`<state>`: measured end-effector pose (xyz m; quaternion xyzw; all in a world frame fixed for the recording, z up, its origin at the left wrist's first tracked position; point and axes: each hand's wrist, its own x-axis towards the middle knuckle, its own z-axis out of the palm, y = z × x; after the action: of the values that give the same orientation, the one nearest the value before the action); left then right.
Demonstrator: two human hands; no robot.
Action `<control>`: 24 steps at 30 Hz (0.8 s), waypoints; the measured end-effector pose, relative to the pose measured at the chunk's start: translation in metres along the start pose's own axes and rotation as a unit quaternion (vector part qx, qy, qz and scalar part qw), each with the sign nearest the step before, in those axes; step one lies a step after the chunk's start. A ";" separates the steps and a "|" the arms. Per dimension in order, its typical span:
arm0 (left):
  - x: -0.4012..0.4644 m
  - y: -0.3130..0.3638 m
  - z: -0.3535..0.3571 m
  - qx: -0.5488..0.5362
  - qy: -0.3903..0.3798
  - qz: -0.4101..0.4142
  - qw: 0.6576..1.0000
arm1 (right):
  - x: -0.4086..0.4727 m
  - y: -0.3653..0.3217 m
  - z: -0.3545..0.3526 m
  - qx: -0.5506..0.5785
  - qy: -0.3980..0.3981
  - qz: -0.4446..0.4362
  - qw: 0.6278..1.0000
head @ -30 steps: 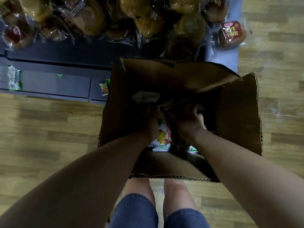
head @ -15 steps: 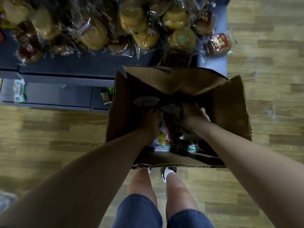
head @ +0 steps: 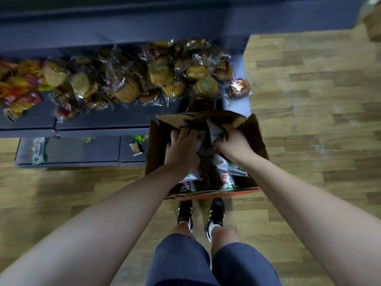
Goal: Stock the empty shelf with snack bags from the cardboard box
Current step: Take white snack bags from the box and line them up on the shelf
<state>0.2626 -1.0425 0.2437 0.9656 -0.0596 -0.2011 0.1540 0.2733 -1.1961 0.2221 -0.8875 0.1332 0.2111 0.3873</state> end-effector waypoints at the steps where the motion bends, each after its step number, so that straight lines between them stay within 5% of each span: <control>1: -0.004 -0.001 -0.005 0.003 0.015 0.007 1.000 | -0.005 -0.003 -0.004 0.007 0.013 -0.010 1.000; 11: -0.045 -0.005 -0.052 0.030 0.189 0.078 0.978 | -0.053 -0.049 -0.029 -0.005 0.125 -0.164 0.978; 24: -0.085 -0.016 -0.123 -0.054 0.382 0.182 0.904 | -0.101 -0.115 -0.053 0.057 0.175 -0.305 0.934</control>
<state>0.2363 -0.9786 0.3771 0.9309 -0.1604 0.2121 0.2504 0.2456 -1.1519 0.3751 -0.8847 -0.0665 -0.0838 0.4537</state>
